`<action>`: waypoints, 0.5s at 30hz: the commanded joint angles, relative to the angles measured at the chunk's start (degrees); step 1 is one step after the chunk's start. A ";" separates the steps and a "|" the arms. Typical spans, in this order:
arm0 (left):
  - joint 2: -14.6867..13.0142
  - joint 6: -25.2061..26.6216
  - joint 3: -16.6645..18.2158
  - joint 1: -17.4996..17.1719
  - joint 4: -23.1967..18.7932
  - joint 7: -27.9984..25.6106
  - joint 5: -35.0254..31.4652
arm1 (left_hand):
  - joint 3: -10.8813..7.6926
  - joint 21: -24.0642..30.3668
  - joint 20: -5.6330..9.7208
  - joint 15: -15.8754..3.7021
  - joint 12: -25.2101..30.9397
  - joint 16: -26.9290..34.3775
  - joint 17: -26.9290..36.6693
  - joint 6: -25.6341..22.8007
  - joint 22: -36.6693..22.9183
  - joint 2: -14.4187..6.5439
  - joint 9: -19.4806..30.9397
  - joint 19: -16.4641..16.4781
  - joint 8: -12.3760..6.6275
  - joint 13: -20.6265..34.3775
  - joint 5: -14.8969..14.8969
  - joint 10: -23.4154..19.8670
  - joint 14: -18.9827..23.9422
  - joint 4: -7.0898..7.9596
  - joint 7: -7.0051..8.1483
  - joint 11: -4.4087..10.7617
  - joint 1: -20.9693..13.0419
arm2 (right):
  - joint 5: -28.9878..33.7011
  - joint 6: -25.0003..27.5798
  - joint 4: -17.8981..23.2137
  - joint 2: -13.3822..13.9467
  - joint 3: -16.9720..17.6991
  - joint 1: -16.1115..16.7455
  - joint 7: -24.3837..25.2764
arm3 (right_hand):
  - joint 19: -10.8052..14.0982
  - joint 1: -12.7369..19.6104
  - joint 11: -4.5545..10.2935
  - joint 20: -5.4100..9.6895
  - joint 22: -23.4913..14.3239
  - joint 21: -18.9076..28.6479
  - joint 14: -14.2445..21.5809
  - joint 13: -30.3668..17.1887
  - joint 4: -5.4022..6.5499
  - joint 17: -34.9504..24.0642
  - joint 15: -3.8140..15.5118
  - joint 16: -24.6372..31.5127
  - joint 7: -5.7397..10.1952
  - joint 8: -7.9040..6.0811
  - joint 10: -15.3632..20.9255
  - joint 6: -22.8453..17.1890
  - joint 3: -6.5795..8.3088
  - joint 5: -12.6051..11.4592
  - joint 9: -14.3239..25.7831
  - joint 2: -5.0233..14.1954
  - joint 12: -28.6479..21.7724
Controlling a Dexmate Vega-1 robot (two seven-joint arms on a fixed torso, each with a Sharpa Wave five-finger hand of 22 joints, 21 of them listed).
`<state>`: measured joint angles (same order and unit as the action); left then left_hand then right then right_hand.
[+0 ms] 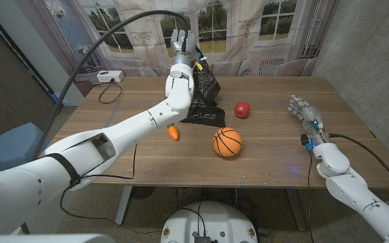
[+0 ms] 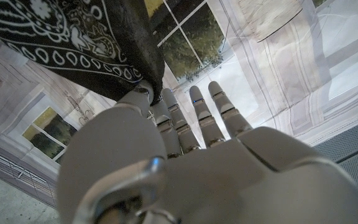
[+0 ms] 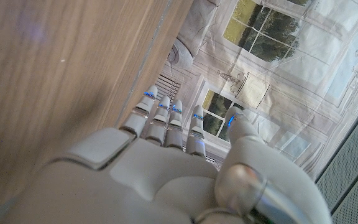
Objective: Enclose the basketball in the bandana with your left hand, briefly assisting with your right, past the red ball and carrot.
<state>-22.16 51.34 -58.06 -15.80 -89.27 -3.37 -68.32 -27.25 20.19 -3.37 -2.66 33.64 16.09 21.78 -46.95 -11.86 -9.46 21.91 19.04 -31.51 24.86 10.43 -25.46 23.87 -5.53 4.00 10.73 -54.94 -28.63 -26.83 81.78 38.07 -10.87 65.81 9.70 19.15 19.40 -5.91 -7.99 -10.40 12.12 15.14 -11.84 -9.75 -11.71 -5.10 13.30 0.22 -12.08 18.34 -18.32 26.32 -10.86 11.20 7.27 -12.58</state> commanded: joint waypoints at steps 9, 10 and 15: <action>1.61 -1.70 5.37 1.46 -3.97 -3.06 5.44 | -1.41 0.87 -0.76 -5.28 -0.60 -0.88 0.47 4.81 -0.29 -1.69 3.42 0.17 -1.95 0.38 0.12 0.61 0.26 1.68 1.03 -0.15 1.73 | 6.47 6.77 5.85 3.61 -1.36 1.49 4.69 | 0.00 1.34 0.47 -0.19 -0.14 0.07 0.35 -0.21 -0.41 -0.09 0.47 -0.28 0.44 0.45 0.34 0.59 0.45 -0.15 -0.05 -0.38 0.28; 1.09 -3.12 6.12 1.35 -4.71 -3.02 7.04 | -1.61 0.92 -0.87 -5.27 -0.74 -1.01 0.57 5.61 -0.32 -1.88 3.84 0.08 -2.15 0.42 0.25 0.71 0.06 2.04 1.14 -0.30 1.89 | 7.86 7.52 6.40 3.72 -1.61 1.53 5.95 | -0.07 1.47 0.51 -0.26 -0.14 0.03 0.28 -0.21 -0.41 -0.09 0.44 -0.32 0.55 0.53 0.23 0.80 0.43 -0.11 -0.05 -0.50 0.33; 2.04 -4.25 9.50 0.56 -6.24 -3.80 13.43 | -1.97 1.11 -0.73 -5.27 -0.94 -1.19 0.74 6.62 -0.39 -1.98 4.78 0.01 -2.88 0.55 0.52 0.75 -0.12 2.86 1.03 -0.26 2.29 | 10.29 9.97 7.82 4.24 -2.88 0.87 6.91 | -0.15 1.81 0.77 -0.27 -0.14 -0.01 0.10 -0.22 -0.45 -0.06 0.62 -0.43 0.55 0.60 -0.04 1.02 0.35 0.01 -0.05 -0.96 0.47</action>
<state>-20.75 49.64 -53.19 -14.98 -92.59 -6.08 -63.22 -29.13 20.79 -3.89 -2.57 32.96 15.02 22.21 -40.72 -12.14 -10.76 26.10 19.13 -33.82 25.12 10.62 -24.79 23.96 -3.27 5.27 10.52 -52.62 -23.48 -21.71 86.16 40.73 -11.99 66.93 13.50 18.99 20.39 -5.60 -8.13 -10.40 12.12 15.45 -11.84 -9.98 -11.72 -4.79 12.90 0.68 -11.63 18.63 -17.55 26.56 -10.86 11.20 6.58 -12.20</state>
